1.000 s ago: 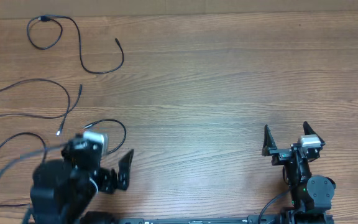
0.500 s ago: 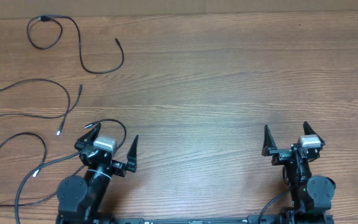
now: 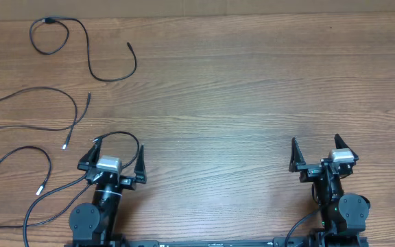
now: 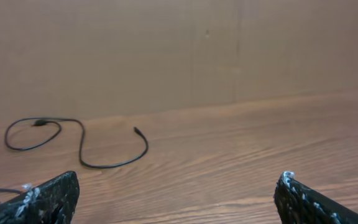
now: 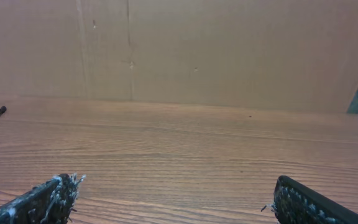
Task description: Untangle cables
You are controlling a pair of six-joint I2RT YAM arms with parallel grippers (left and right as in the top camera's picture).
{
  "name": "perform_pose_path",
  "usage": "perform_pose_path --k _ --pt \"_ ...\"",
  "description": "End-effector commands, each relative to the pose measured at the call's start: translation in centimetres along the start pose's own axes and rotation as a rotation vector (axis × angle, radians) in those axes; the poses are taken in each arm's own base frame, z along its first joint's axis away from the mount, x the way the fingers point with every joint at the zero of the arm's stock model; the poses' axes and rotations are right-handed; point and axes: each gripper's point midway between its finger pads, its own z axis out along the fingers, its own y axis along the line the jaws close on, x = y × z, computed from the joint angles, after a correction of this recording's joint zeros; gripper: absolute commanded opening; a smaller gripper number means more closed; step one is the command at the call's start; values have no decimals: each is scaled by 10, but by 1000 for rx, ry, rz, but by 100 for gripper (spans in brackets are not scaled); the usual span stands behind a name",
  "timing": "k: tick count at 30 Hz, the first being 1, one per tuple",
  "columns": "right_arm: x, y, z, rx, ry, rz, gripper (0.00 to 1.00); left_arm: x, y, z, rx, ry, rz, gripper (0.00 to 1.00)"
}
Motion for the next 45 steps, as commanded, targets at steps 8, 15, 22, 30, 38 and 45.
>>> perform_pose_path --k 8,15,22,30,38,45 --pt "2 -3 0 16 -5 1 100 25 32 1 -156 31 -57 100" --pt "2 -3 0 16 -5 1 100 40 36 1 -183 71 -47 99" --pt "2 -3 0 17 -5 1 100 41 37 0 -190 84 39 100" --pt "2 -3 0 16 -5 1 100 41 39 0 -202 77 -40 100" --pt "2 -3 0 17 -5 1 100 40 36 1 -182 71 -52 99" --pt "2 -3 0 16 -5 1 100 40 36 1 -182 73 -51 100"
